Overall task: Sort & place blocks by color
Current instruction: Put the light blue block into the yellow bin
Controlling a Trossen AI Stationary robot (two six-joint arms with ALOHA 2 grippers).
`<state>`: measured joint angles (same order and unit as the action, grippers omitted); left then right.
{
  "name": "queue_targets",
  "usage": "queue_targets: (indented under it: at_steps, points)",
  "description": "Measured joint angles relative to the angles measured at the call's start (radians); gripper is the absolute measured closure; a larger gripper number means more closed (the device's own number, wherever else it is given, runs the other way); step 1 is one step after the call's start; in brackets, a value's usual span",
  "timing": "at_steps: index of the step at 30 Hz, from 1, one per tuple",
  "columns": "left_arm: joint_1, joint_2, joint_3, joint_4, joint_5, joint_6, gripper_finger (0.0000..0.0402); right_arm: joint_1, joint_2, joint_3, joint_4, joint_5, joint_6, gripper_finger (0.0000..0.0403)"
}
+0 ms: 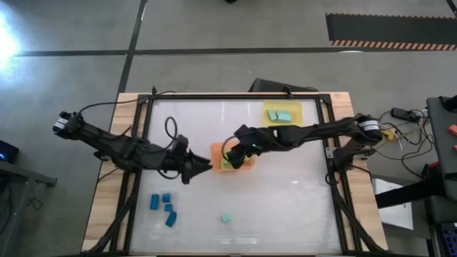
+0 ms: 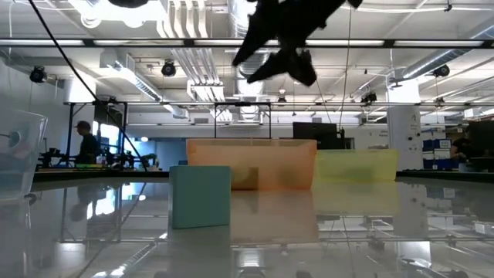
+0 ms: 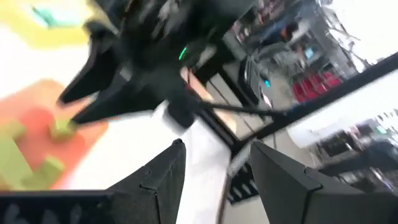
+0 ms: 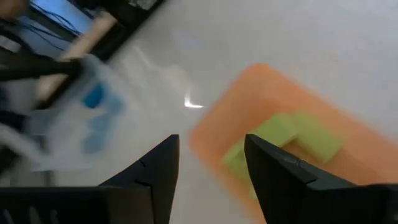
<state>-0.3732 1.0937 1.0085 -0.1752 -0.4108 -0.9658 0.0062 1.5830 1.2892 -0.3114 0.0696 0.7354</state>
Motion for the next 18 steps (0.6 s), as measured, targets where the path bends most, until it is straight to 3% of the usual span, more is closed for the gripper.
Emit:
queue_targets:
  at_steps: [8,12,18]
  points:
    - [-0.068,0.033,-0.079,0.002,0.094,-0.127,0.0237,0.185,-0.136,0.000,-0.021,0.000,0.301,0.0250]
    - [-0.073,0.056,-0.098,-0.001,0.145,-0.123,0.0237,0.303,-0.147,0.000,-0.019,0.016,0.448,0.0254]
    - [-0.065,0.071,-0.102,0.003,0.144,-0.101,0.0237,0.447,-0.100,0.000,-0.032,0.087,0.533,0.0255]
